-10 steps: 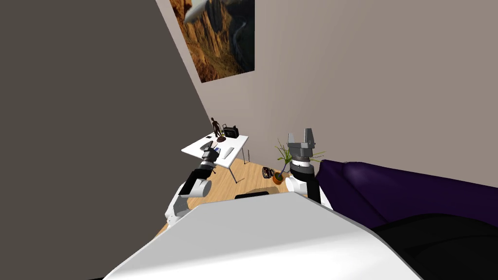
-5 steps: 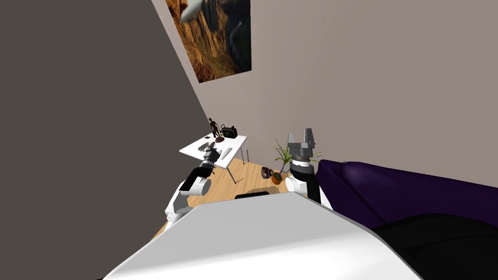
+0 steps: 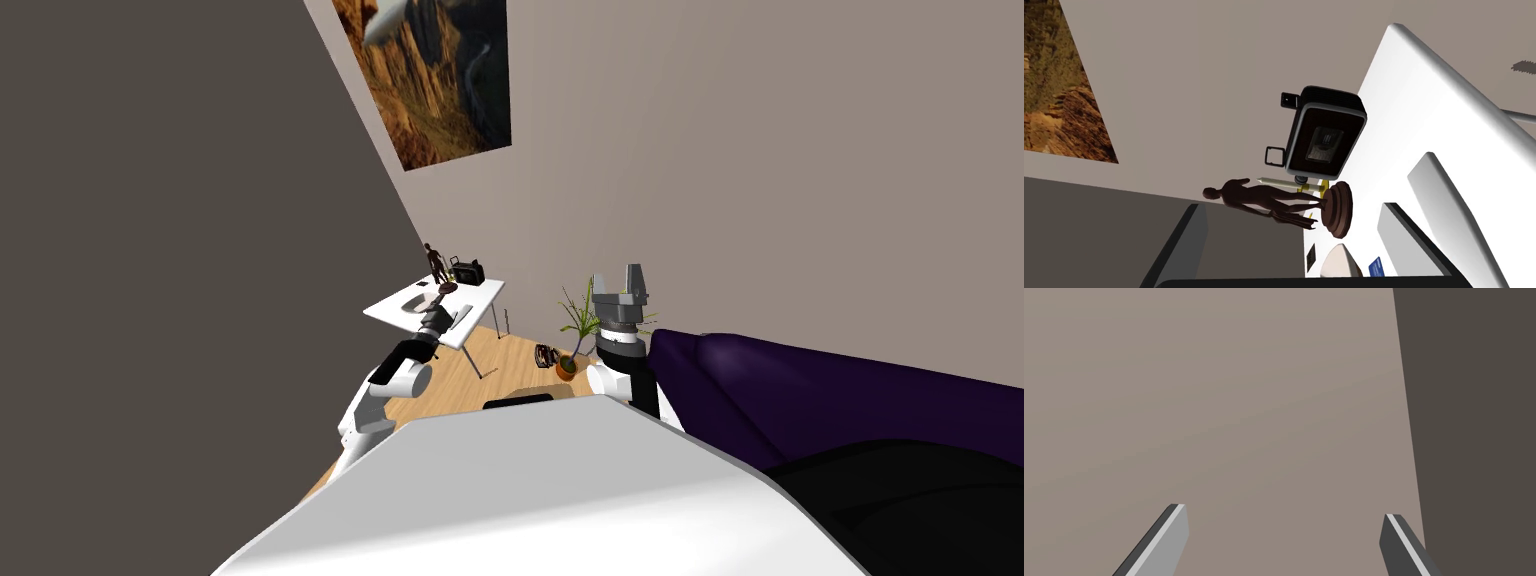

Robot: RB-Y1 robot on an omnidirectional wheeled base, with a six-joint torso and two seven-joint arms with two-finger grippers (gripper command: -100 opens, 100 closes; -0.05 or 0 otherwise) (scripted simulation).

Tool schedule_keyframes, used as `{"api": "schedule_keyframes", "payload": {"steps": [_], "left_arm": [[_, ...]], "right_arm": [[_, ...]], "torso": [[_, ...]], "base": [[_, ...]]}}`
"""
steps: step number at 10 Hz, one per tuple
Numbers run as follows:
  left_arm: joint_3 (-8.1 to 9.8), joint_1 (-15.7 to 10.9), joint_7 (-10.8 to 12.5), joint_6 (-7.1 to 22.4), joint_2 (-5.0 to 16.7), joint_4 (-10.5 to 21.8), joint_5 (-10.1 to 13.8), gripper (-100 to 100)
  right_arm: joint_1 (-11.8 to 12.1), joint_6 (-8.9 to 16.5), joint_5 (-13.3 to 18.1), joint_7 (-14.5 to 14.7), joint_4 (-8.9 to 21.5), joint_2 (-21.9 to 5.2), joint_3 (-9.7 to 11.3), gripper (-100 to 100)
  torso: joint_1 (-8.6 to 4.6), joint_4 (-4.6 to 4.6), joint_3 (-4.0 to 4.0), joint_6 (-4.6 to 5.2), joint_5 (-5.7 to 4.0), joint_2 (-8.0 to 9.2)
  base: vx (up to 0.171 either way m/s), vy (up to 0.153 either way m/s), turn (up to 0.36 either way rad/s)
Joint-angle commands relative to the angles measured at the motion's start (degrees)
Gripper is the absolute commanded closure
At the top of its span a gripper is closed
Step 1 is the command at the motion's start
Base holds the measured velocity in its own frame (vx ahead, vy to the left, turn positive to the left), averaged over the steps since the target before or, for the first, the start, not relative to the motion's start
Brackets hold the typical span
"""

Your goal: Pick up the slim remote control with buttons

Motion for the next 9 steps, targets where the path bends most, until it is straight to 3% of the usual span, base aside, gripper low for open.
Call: {"api": "schedule_keyframes", "payload": {"steps": [1, 3, 4, 9], "left_arm": [[0.32, -1.24, 1.03, 2.86, 0.89, 0.71, 1.55, -100], [0.32, -1.24, 1.03, 5.74, 0.89, 0.71, 1.55, -100], [0.82, -2.23, 2.08, 7.73, 1.84, 1.28, 3.04, -100], [1.41, -3.19, 3.20, 14.44, 2.78, 1.92, 4.52, -100]], "right_arm": [[0.00, 0.00, 0.00, 0.00, 0.00, 0.00, 0.00, 0], [0.00, 0.00, 0.00, 0.00, 0.00, 0.00, 0.00, 0], [0.00, 0.00, 0.00, 0.00, 0.00, 0.00, 0.00, 0], [0.00, 0.00, 0.00, 0.00, 0.00, 0.00, 0.00, 0]], "torso": [[0.00, 0.00, 0.00, 0.00, 0.00, 0.00], [-0.04, -0.01, -0.03, 0.00, -0.01, -0.05], [0.07, -0.01, -0.01, 0.00, 0.01, -0.02], [0.01, -0.02, -0.04, 0.00, 0.00, -0.07]], "base": [[0.030, -0.083, -0.013], [0.023, -0.051, 0.000], [0.027, -0.053, -0.016], [0.025, -0.048, -0.003]]}}
